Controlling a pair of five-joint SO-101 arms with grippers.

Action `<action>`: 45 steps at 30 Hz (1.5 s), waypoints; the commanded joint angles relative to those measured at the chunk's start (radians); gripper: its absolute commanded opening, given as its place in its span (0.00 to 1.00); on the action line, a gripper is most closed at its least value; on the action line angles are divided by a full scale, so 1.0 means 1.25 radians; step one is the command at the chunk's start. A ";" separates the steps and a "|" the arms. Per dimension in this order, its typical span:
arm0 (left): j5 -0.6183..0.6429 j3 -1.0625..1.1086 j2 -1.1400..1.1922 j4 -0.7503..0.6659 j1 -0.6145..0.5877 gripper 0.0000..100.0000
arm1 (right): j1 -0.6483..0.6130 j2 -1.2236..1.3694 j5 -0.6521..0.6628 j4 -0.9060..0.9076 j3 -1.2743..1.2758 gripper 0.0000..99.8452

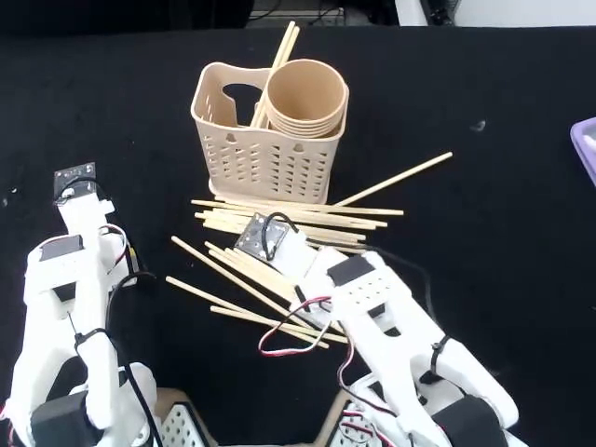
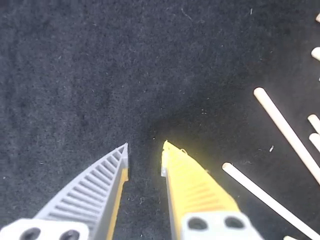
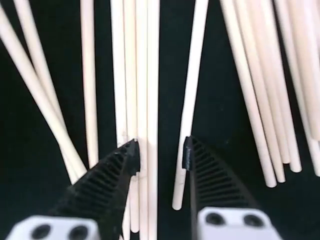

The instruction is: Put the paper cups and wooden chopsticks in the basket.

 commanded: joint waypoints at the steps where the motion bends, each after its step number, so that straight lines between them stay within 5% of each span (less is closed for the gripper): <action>1: -0.005 -0.004 0.000 -0.011 -0.006 0.12 | -0.007 0.004 0.004 -0.018 -0.003 0.15; 21: -0.005 -0.003 0.000 -0.010 -0.006 0.12 | 0.045 0.219 0.043 -0.005 -0.141 0.14; 26: -0.005 -0.003 0.000 -0.010 -0.006 0.12 | 0.045 0.219 0.043 -0.005 -0.142 0.01; 45: -0.005 -0.003 0.000 -0.011 -0.006 0.12 | 0.047 0.219 0.039 -0.002 -0.144 0.04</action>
